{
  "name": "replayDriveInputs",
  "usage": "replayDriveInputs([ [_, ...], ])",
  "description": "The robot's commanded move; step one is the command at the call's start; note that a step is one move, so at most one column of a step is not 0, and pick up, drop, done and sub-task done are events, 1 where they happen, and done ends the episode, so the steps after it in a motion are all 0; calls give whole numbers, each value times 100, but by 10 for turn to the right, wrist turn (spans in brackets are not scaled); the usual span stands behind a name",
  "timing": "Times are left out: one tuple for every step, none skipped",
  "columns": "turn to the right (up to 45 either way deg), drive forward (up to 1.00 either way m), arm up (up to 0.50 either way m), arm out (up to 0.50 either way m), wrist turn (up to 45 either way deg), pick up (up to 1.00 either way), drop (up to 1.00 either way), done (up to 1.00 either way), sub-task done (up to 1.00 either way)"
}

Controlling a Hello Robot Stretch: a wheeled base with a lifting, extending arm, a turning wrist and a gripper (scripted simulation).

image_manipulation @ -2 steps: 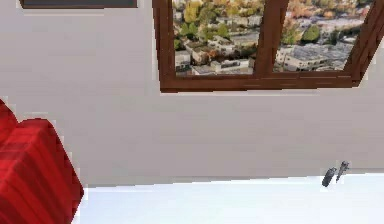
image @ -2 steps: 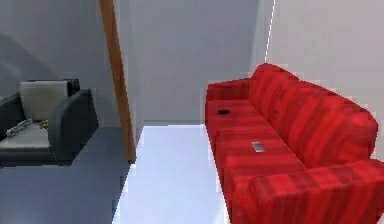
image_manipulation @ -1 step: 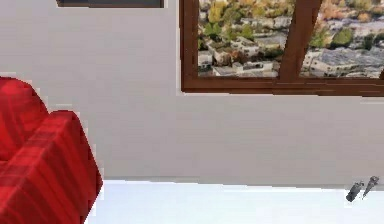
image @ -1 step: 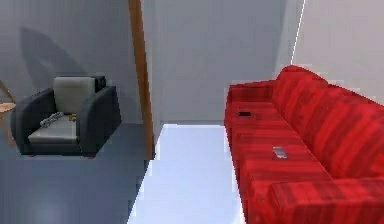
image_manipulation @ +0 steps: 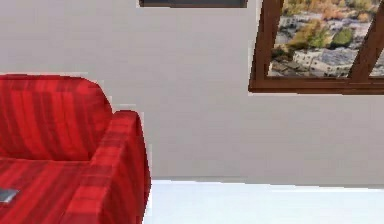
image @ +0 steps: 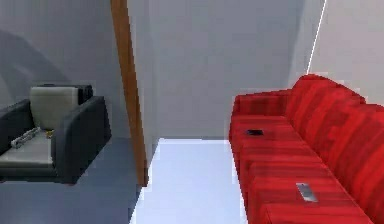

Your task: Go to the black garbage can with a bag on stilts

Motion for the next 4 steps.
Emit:
replayDriveInputs([
  [-450,0,0,0,0,0,0,0,0],
  [-390,0,0,0,0,0,0,0,0],
  [0,55,0,0,0,0,0,0,0],
  [150,0,0,0,0,0,0,0,0],
])
